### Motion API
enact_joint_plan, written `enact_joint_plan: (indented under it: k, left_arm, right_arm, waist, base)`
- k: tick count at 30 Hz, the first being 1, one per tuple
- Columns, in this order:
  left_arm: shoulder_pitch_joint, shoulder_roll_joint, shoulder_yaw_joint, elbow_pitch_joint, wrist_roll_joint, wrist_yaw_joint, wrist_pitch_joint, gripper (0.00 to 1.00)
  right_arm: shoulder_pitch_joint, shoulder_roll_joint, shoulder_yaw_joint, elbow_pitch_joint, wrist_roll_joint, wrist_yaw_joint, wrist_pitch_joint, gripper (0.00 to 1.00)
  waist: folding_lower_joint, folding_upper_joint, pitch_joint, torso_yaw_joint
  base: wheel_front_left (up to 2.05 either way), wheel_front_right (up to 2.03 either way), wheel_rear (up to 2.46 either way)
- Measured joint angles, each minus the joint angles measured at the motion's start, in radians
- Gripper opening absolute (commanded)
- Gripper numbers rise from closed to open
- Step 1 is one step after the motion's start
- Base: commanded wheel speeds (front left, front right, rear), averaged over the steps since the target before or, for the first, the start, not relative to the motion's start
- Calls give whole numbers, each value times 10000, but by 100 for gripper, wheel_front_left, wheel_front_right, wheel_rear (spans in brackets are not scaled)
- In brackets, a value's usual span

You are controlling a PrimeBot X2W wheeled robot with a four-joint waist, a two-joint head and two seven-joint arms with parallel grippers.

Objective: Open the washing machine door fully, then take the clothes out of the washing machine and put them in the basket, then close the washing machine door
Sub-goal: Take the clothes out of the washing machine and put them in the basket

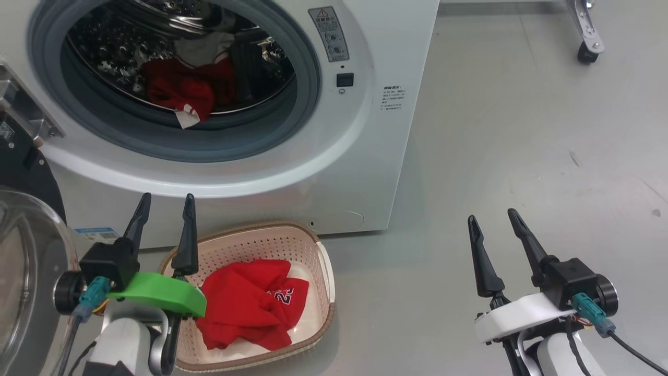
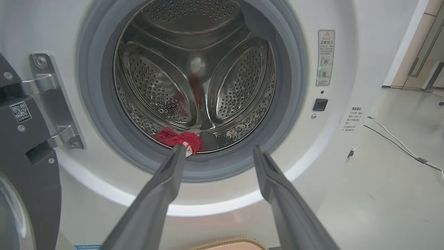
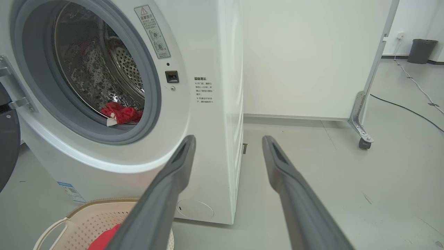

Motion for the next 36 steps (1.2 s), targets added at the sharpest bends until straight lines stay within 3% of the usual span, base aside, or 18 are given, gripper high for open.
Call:
enact_joint_plan:
  k: [22, 36]
  left_arm:
    - [2726, 38, -397, -1185, 67, 485, 2, 100]
    - [3313, 61, -525, -1939, 63, 711, 50, 100]
  right_arm:
    - [1075, 44, -171, -123, -2, 31, 0, 100]
    - [1202, 48, -190, -267, -8, 86, 0, 100]
  waist:
    - [0, 0, -1131, 303]
    - [0, 0, -1137, 218]
  base:
    - [0, 0, 0]
    - [0, 0, 0]
